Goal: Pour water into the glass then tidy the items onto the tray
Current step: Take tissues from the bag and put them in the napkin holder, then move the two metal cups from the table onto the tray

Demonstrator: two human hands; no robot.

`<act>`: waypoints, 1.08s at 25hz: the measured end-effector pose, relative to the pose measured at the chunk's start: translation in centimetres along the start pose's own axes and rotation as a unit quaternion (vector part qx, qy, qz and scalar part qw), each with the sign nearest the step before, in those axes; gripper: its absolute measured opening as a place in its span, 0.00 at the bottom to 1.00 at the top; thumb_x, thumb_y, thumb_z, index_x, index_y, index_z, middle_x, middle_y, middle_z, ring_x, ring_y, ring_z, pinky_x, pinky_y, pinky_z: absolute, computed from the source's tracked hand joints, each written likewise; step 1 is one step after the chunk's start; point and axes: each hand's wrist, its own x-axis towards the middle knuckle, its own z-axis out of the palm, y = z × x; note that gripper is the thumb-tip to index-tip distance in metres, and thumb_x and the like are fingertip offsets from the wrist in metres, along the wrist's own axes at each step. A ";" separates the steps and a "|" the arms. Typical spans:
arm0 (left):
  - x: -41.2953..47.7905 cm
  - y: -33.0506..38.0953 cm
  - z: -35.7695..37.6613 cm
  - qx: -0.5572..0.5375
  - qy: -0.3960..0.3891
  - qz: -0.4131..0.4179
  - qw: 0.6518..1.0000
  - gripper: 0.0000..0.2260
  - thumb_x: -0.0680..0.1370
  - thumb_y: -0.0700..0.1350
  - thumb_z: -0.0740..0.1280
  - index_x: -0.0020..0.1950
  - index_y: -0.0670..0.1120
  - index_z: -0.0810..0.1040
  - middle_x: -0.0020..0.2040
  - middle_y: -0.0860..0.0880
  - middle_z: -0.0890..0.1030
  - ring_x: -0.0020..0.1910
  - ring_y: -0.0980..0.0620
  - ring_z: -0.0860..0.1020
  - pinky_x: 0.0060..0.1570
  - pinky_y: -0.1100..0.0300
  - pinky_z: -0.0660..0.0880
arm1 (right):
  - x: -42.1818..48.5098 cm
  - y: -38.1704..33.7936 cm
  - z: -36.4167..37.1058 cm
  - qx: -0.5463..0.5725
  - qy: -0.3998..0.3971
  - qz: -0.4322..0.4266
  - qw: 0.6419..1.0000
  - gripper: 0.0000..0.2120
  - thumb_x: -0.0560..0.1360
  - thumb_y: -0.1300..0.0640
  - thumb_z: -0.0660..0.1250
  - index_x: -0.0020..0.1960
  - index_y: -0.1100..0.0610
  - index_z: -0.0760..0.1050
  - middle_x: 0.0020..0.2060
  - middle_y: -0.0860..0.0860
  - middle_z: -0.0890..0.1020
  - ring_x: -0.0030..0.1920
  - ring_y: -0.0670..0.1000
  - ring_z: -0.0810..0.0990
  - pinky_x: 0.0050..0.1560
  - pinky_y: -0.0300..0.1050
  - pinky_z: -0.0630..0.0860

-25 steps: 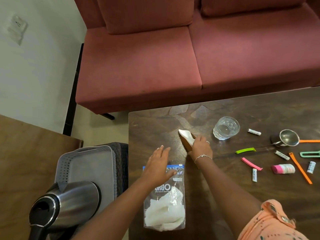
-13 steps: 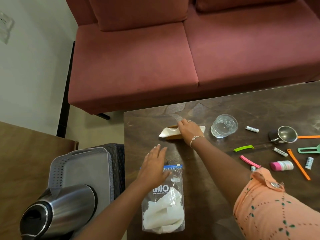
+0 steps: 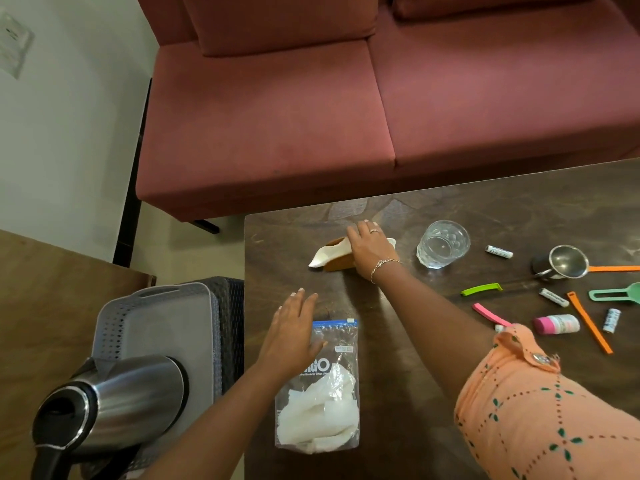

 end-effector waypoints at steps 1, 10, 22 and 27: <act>-0.3 0.2 0.0 0.011 0.016 -0.005 1.000 0.33 0.76 0.53 0.64 0.75 0.50 0.49 0.77 0.46 0.48 0.76 0.48 0.47 0.74 0.50 0.48 | -0.9 0.3 -0.3 0.014 0.014 0.009 1.000 0.27 0.74 0.62 0.62 0.70 0.62 0.57 0.69 0.64 0.63 0.71 0.62 0.59 0.74 0.54 0.52; -4.5 4.6 0.4 0.060 0.069 0.000 0.996 0.38 0.77 0.60 0.57 0.75 0.46 0.38 0.76 0.41 0.36 0.75 0.43 0.36 0.73 0.49 0.39 | -13.0 7.2 -2.6 -0.003 0.038 0.121 0.992 0.38 0.75 0.50 0.63 0.74 0.63 0.46 0.74 0.63 0.49 0.75 0.60 0.46 0.74 0.54 0.45; -8.7 10.6 4.7 0.052 0.045 0.031 0.997 0.38 0.77 0.60 0.58 0.75 0.46 0.38 0.76 0.41 0.35 0.75 0.44 0.36 0.73 0.48 0.39 | -22.8 12.8 -2.6 0.016 0.078 0.191 0.978 0.39 0.72 0.50 0.67 0.73 0.63 0.49 0.74 0.63 0.52 0.75 0.61 0.48 0.75 0.55 0.48; -11.6 13.6 6.8 0.016 0.041 0.021 0.999 0.38 0.77 0.58 0.61 0.75 0.46 0.41 0.76 0.41 0.37 0.75 0.44 0.37 0.74 0.47 0.42 | -27.8 14.1 -3.5 0.013 0.093 0.197 0.976 0.38 0.73 0.50 0.65 0.73 0.64 0.50 0.74 0.63 0.53 0.75 0.59 0.48 0.74 0.53 0.46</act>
